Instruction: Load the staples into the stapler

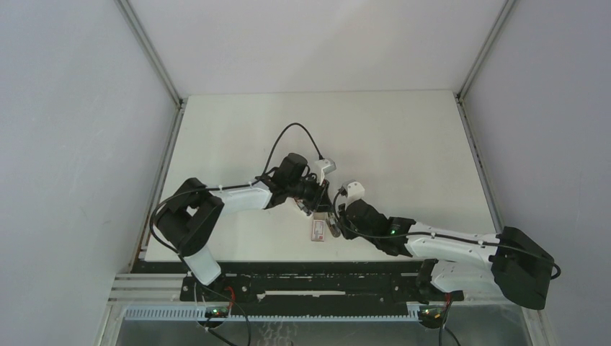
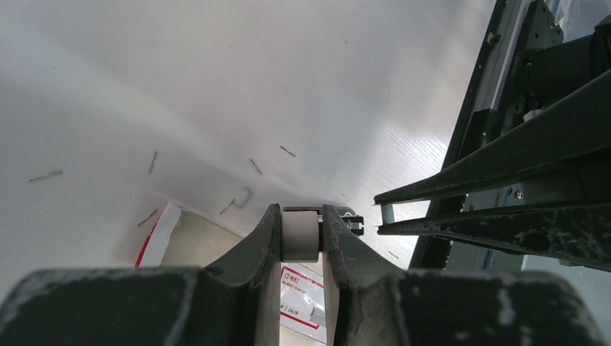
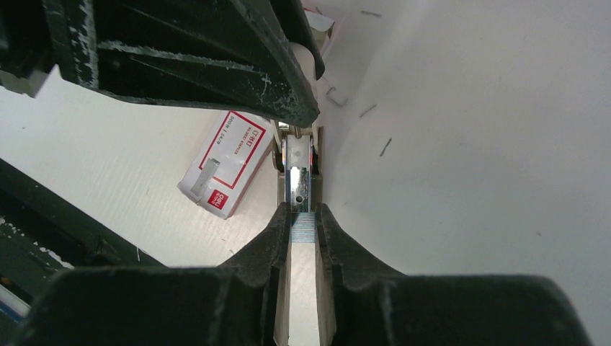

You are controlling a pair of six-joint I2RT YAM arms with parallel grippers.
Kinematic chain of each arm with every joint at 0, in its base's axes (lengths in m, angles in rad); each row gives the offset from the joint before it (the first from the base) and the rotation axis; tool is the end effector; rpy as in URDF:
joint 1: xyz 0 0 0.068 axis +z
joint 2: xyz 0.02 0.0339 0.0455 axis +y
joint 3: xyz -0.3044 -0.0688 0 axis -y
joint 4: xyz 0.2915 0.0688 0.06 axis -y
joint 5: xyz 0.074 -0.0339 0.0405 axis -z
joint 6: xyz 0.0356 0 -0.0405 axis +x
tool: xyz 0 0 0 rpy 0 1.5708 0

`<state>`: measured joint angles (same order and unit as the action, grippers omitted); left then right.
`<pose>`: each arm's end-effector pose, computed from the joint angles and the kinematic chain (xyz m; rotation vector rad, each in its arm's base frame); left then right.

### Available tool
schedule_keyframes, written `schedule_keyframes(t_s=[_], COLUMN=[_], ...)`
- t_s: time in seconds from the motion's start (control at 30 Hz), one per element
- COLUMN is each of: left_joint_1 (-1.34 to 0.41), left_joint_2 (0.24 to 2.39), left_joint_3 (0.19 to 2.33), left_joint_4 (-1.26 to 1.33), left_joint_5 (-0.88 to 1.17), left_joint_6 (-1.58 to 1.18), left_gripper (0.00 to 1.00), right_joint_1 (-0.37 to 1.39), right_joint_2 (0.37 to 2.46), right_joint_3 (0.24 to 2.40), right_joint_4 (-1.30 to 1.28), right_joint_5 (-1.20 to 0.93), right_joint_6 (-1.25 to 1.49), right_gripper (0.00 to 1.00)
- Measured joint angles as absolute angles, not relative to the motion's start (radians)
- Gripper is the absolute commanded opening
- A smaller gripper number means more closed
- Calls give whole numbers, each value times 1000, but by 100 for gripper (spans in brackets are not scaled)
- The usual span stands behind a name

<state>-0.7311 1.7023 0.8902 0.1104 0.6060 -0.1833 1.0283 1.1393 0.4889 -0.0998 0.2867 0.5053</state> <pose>0.2715 -0.2707 0.1783 0.9713 2.1869 -1.1495 0.1326 0.2005 0.1875 -0.4596 2.2816 0.4596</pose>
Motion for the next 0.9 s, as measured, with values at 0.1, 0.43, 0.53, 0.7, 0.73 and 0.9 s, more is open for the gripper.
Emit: schedule_keyframes(t_s=[0.1,0.43,0.53,0.7,0.73,0.9], left_joint_1=[-731,-731,-731,-731,-731,-731], left_joint_2=[1702,1702,1702,1702,1702,1702], left_joint_3=[890,890,890,890,890,890], left_joint_4=[110,110,110,110,110,110], left_joint_5=[605,605,605,605,605,605], left_joint_6=[-183,-183,-183,-183,-183,-183], left_gripper=[0,0,0,0,0,0], right_joint_1=[1043,1051,1051,1050,1050,1049], right_joint_2=[1171,1236,1239,1254,1259,1283], right_joint_3=[489,495,499,508,510,513], right_joint_4=[-92,-62,-53,-41,-38,-25], right_joint_5=[300,313,313,315,314,314], right_joint_6=[516,521,520,519,518,517], right_gripper=[10,9,9,9,9,9])
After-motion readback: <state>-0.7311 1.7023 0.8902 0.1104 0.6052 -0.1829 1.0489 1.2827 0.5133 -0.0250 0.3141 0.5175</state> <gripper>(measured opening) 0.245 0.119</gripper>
